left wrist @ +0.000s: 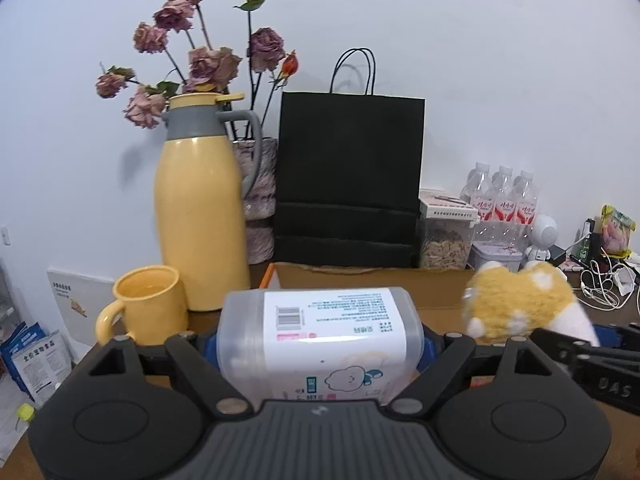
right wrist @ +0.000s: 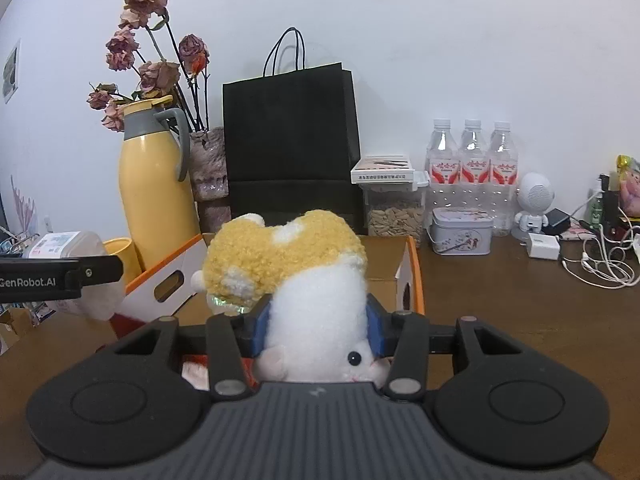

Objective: Organize objects
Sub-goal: 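Lift the wipes container and plush sheep toward the box with both grippers, then lower the wipes container into the box with the left gripper while the right releases the sheep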

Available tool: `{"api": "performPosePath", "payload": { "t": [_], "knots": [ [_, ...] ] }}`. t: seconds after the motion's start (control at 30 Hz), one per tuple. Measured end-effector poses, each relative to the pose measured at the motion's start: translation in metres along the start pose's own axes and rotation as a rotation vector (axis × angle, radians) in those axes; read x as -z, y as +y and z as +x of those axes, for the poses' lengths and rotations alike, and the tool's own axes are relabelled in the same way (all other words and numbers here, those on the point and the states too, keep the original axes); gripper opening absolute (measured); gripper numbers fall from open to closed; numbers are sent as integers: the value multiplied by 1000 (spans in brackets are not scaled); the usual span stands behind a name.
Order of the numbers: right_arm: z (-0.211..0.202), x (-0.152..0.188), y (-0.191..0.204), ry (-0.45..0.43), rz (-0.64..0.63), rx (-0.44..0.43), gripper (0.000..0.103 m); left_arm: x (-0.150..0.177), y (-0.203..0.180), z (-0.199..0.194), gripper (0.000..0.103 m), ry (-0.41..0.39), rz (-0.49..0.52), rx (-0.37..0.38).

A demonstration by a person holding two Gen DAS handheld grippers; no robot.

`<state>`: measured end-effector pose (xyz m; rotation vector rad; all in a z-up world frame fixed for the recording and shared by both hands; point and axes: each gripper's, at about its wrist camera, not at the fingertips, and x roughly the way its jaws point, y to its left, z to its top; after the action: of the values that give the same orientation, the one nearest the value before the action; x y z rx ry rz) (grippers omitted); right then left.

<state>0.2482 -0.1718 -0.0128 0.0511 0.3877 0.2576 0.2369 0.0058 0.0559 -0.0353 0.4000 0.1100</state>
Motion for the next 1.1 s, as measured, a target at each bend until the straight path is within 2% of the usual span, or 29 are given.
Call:
{"api": "performPosePath", "payload": {
  "t": [0.3,0.8,1.1],
  "knots": [
    [53,-22,0,9,11,8,47,-17,-12,50,84,24,-2,11],
    [127,-28,-15,60,26,42,47,-29,-8,138,84,97,5,-8],
    [144,-28,-22,109,32,50,47,-27,-9,166,84,143,25,-21]
  ]
}}
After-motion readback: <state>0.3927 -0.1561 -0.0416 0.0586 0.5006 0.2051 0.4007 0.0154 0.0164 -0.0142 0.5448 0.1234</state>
